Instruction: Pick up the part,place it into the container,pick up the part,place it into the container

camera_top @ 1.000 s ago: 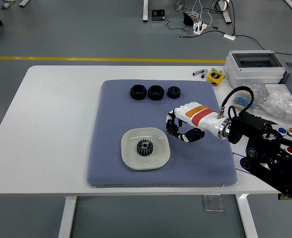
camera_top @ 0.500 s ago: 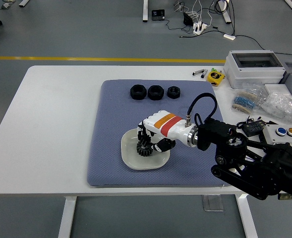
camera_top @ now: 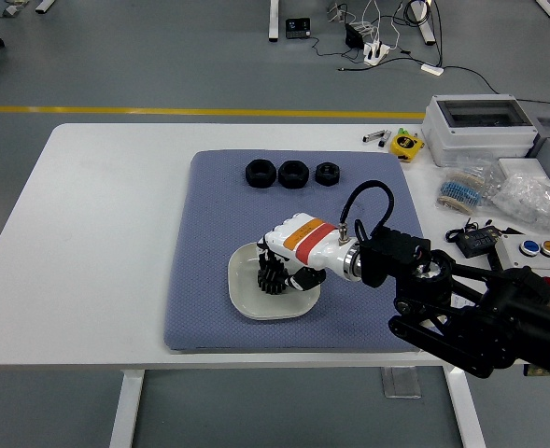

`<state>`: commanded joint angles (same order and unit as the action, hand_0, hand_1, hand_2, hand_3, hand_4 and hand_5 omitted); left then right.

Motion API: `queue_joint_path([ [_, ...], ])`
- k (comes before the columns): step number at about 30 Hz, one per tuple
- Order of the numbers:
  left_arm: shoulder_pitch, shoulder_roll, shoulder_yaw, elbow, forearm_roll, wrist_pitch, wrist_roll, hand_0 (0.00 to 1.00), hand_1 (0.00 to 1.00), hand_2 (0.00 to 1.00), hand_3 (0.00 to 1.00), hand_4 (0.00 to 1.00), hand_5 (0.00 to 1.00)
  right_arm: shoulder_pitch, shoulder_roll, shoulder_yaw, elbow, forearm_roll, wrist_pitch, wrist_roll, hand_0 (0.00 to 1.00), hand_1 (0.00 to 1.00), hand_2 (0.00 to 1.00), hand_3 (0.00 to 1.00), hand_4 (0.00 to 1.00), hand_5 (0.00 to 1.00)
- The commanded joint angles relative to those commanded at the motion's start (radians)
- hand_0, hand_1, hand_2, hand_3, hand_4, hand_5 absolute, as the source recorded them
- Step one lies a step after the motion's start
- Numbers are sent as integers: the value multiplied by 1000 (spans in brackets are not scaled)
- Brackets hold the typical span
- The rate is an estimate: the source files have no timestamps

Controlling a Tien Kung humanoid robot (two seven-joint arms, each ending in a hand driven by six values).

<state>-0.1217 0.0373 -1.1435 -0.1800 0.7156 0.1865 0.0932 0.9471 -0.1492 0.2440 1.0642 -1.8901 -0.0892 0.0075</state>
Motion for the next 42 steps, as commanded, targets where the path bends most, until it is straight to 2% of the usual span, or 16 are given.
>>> queue_joint_path([
  [2, 1, -1, -3, 0, 6, 0, 1, 711, 605, 642, 564, 619, 695, -1, 1, -3, -1, -3, 4, 0, 411, 463, 516, 546, 614, 2],
  [3, 1, -1, -5, 0, 8, 1, 1, 711, 605, 641, 565, 619, 695, -2, 2, -3, -2, -6, 5, 0, 395, 466, 529, 602, 624, 2],
  [8, 4, -2, -11, 0, 18, 1, 3, 711, 605, 641, 565, 619, 695, -4, 6, -1, -5, -7, 5, 2, 395, 466, 529, 602, 624, 2],
  [9, 4, -2, -12, 0, 21, 0, 4, 711, 605, 641, 564, 620, 695, -3, 7, 1, -6, -6, 6, 2, 395, 471, 548, 668, 648, 2],
  [14, 6, -1, -14, 0, 27, -1, 5, 711, 605, 641, 564, 620, 695, -2, 8, 6, -6, -3, 2, 5, 395, 471, 548, 668, 648, 2],
  [15, 6, -1, -14, 0, 28, -1, 5, 711, 602, 640, 565, 620, 695, -2, 8, 6, -6, -3, 3, 5, 395, 481, 594, 790, 709, 2],
  [26, 1, 1, -17, 0, 28, -1, 5, 712, 602, 640, 565, 619, 694, 3, -3, 21, -6, 6, 9, 0, 394, 490, 626, 814, 739, 2],
  [27, 1, 0, -17, 0, 28, -1, 5, 711, 601, 640, 565, 620, 695, 4, -4, 22, -5, 7, 10, -1, 389, 496, 666, 826, 761, 11],
  [32, 0, 0, -18, 0, 27, -1, 5, 711, 601, 640, 565, 620, 695, 3, -10, 24, -2, 11, 21, -3, 389, 496, 666, 826, 761, 11],
  [33, 0, 0, -19, 0, 28, -1, 5, 711, 601, 640, 565, 619, 695, 3, -12, 28, 1, 10, 21, -5, 389, 506, 703, 837, 793, 31],
  [38, 0, -1, -22, 0, 30, 0, 5, 711, 601, 640, 565, 619, 695, 4, -28, 51, 26, -35, 11, -24, 389, 506, 703, 837, 793, 31],
  [39, 0, -1, -20, 0, 27, 0, 4, 711, 601, 640, 564, 619, 693, 5, -36, 58, 37, -53, 15, -36, 467, 600, 747, 871, 862, 64],
  [42, 0, 0, -20, 0, 24, 0, 4, 711, 601, 640, 564, 619, 693, 7, -55, 76, 58, -76, 25, -57, 467, 600, 747, 871, 862, 64],
])
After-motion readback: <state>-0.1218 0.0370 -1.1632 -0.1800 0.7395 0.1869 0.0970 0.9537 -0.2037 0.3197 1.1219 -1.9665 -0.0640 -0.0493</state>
